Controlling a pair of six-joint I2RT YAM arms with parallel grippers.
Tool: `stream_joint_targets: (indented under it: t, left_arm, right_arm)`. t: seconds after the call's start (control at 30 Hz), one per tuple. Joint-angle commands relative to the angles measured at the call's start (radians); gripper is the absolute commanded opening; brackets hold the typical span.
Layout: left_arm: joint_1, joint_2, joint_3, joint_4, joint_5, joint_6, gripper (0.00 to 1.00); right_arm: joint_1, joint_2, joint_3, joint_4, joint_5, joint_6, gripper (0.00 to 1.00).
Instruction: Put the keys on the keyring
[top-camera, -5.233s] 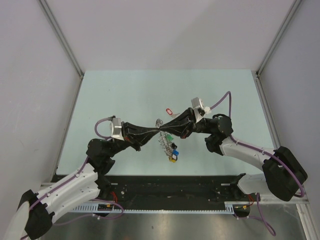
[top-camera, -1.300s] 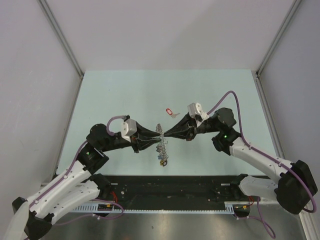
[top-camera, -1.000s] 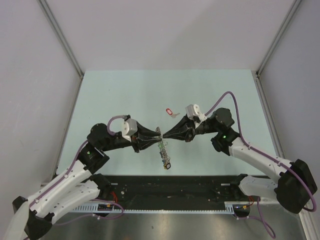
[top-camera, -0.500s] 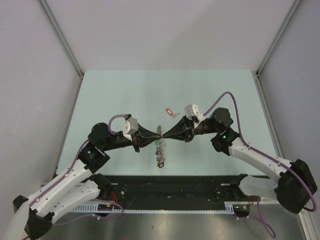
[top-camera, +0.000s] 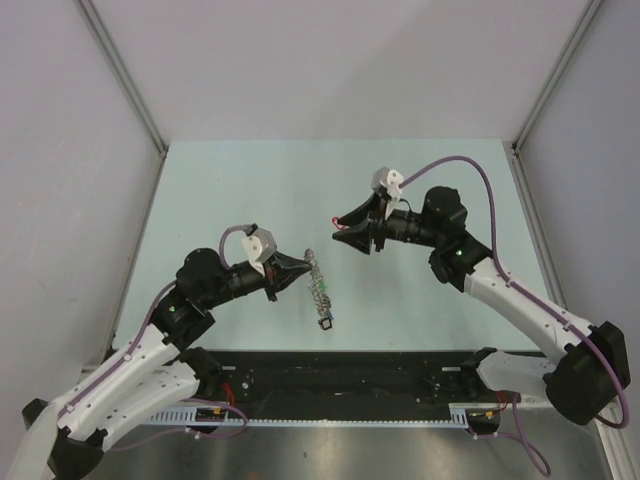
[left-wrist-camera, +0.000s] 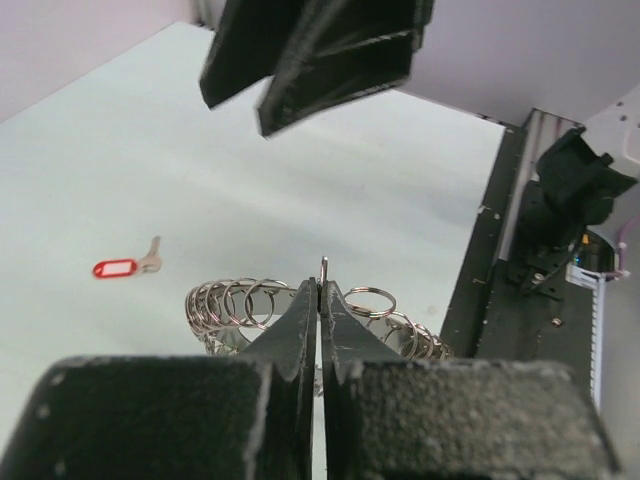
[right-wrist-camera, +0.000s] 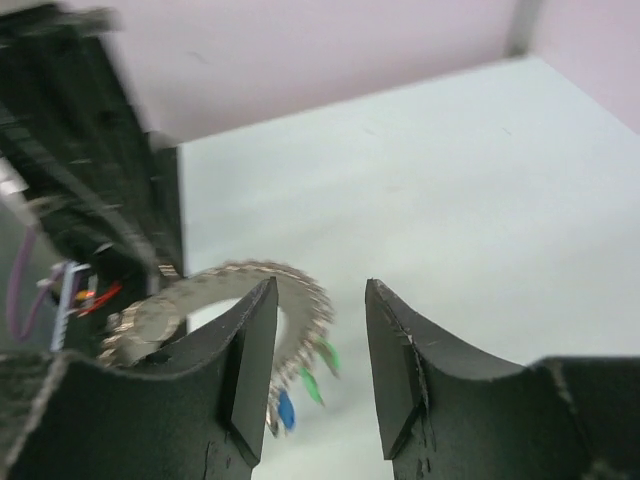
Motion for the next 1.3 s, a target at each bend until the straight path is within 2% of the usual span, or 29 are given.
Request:
stream_joint_targets:
  t: [0.0, 0.2, 0.3, 0.53, 0.97, 1.27]
  left_arm:
    - [0.029, -0.056, 0.027, 0.010, -0.124, -0.019, 0.01]
    - [0.138, -0.123, 0.003, -0.081, -0.123, -0.021, 0.00]
    - [0.199, -0.155, -0.025, -0.096, -0.118, -0.022, 0.00]
    - [0.244, -0.178, -0.045, -0.091, -0.130, -0.002, 0.00]
    - [0.268, -0.201, -0.046, -0.118, -0.162, 0.021, 0.00]
    - [0.268, -0.215, -0.051, -0.121, -0.161, 0.022, 0.00]
  right_arm:
    - [-0.023, 0.105, 0.114, -0.235, 0.259, -0.022, 0.45]
    - [-0.023, 0.351, 0.250, -0.404, 0.473, -0.088, 0.45]
    - [-0.022, 0.460, 0.293, -0.422, 0.545, -0.114, 0.44]
    - [0.013, 0.664, 0.395, -0.400, 0.739, -0.181, 0.36]
    - [0.076, 0.926, 0.626, -0.502, 0.898, -0.201, 0.34]
    - [0.095, 1.017, 0.741, -0.588, 0.976, -0.165, 0.31]
